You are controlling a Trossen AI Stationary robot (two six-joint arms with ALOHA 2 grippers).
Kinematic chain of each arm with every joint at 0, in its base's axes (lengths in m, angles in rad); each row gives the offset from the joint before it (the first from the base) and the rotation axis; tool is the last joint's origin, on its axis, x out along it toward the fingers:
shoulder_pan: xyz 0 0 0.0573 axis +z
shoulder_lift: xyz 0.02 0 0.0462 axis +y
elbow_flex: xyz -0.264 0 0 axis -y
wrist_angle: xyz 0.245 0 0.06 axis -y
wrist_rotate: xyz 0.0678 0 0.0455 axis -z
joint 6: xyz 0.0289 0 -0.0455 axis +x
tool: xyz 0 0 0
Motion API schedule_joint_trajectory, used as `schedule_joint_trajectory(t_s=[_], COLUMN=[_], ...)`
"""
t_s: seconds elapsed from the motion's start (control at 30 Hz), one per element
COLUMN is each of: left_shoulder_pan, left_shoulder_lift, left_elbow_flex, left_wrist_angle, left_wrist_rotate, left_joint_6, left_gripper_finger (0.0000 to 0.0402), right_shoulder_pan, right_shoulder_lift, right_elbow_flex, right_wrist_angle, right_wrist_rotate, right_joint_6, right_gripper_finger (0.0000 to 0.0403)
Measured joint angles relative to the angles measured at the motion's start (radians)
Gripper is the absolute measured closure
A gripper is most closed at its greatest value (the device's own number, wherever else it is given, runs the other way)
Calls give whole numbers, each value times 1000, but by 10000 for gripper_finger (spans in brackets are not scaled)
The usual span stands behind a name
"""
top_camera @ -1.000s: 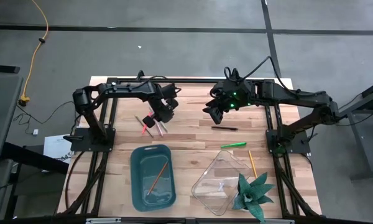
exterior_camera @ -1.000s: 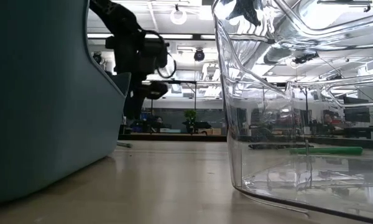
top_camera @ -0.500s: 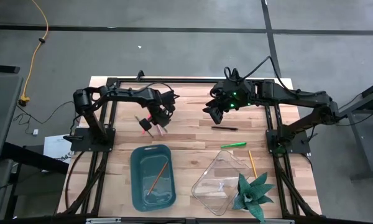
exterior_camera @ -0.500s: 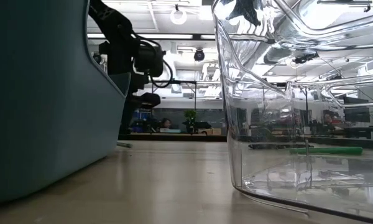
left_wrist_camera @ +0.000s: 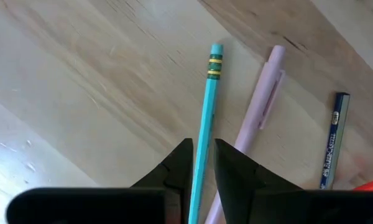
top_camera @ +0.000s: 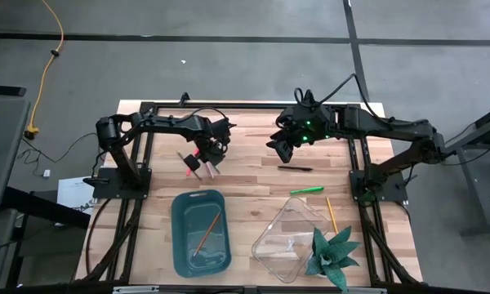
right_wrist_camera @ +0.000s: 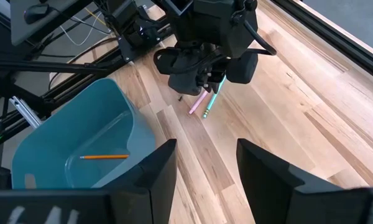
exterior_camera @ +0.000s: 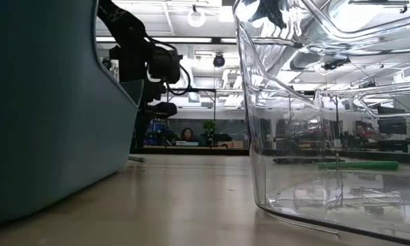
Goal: Sort pens & pencils
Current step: Put the light blue pencil into the blue bin
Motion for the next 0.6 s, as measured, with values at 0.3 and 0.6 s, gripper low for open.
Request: schedule_joint_trajectory(t_s=[0.3, 0.6], left_shoulder_pan=[0, 0], left_shoulder_lift=[0, 34], left_elbow_flex=[0, 0], left_wrist_angle=[-5, -9], left_wrist_rotate=[13, 29], left_joint_6=[-23, -49], left_gripper_finger=[348, 348], right_shoulder_pan=[0, 0], right_shoulder_lift=[0, 0], right_elbow_flex=[0, 0], right_wrist_angle=[0, 1], right_wrist_rotate=[0, 3], right_joint_6=[0, 0], right_gripper_finger=[245, 245])
